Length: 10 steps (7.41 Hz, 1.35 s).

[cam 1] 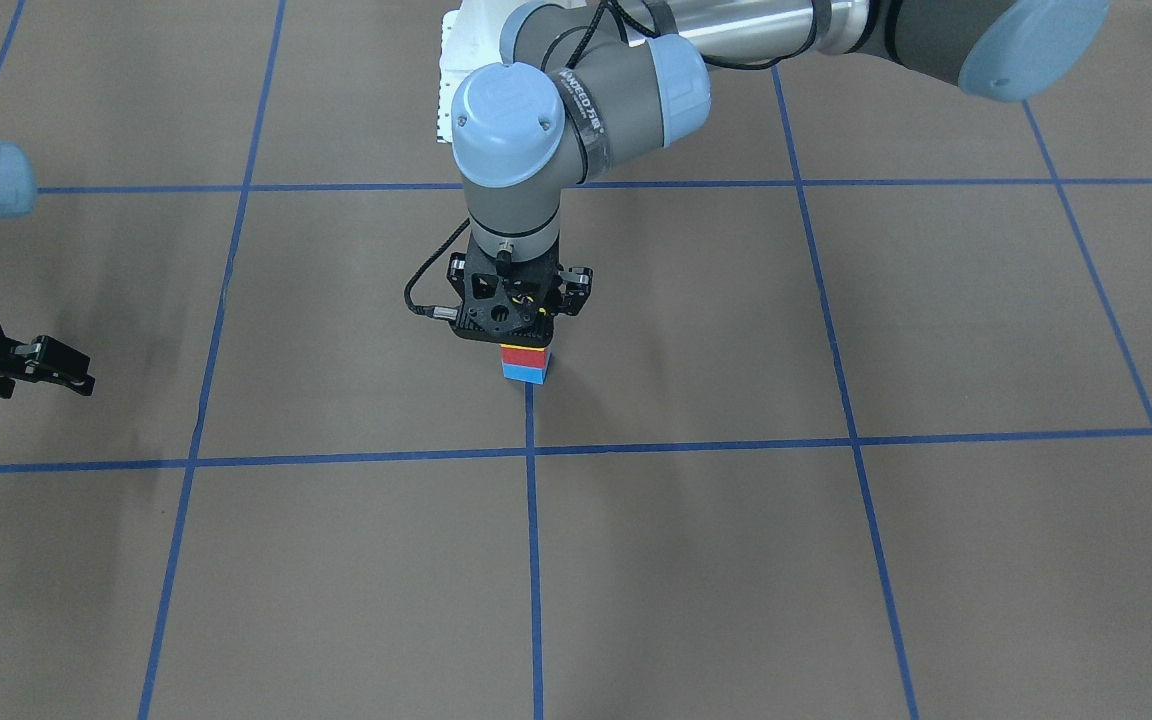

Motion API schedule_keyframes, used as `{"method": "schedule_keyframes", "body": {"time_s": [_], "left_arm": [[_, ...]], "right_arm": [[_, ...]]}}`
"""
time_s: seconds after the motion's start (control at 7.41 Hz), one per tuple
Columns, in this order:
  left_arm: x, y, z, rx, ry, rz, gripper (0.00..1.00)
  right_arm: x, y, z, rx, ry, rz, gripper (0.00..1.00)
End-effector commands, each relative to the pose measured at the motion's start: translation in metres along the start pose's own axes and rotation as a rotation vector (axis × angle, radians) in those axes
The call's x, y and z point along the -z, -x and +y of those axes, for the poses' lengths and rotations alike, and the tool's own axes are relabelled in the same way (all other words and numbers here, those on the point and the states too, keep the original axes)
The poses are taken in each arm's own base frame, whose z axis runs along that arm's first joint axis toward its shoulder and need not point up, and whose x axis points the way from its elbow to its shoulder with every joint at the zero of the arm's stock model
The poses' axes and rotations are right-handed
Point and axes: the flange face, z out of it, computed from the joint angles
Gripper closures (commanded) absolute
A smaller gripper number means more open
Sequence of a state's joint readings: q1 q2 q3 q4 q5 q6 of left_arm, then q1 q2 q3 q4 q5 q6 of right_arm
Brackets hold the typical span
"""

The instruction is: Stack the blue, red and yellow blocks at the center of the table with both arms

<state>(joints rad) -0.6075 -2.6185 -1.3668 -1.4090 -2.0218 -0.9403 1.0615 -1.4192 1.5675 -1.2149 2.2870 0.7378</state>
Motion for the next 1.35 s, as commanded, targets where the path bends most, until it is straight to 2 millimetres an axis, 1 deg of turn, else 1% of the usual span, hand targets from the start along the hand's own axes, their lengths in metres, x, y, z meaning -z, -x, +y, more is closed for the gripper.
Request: {"method": "schedule_keyframes", "body": {"time_s": [0.0, 0.13, 0.27, 0.4, 0.54, 0.67, 0.81, 0.94, 1.08, 1.21], "left_arm": [[0.0, 0.0, 0.0, -0.002, 0.0, 0.001, 0.01], [0.001, -0.001, 0.0, -0.001, -0.001, 0.002, 0.01], [0.007, -0.002, 0.002, -0.005, -0.006, 0.008, 0.01], [0.024, 0.0, 0.007, -0.01, -0.021, 0.028, 0.01], [0.041, 0.032, 0.015, 0.002, -0.031, 0.02, 0.01], [0.046, 0.088, 0.048, -0.006, -0.031, 0.005, 0.01], [0.044, 0.158, 0.078, -0.067, -0.045, -0.011, 0.01], [0.05, 0.221, 0.095, -0.096, -0.064, -0.026, 0.01], [0.057, 0.299, 0.096, -0.108, -0.081, -0.058, 0.01], [0.051, 0.38, 0.105, -0.102, -0.057, -0.029, 0.0]], "right_arm": [[0.0, 0.0, 0.0, -0.001, 0.001, 0.0, 0.0], [0.0, 0.0, 0.0, -0.001, 0.0, 0.0, 0.0], [0.0, 0.0, 0.0, -0.001, 0.0, 0.002, 0.0], [0.0, 0.0, 0.0, -0.001, 0.001, 0.0, 0.0], [0.0, -0.003, 0.0, -0.003, 0.0, 0.002, 0.0], [0.0, -0.007, 0.002, -0.006, 0.003, 0.003, 0.0], [0.002, -0.015, 0.003, -0.007, 0.0, 0.005, 0.0], [0.005, -0.026, 0.007, -0.017, -0.003, 0.009, 0.0], [0.015, -0.034, 0.012, -0.025, -0.014, 0.004, 0.0], [0.03, -0.045, 0.018, -0.04, -0.032, -0.002, 0.0]]}}
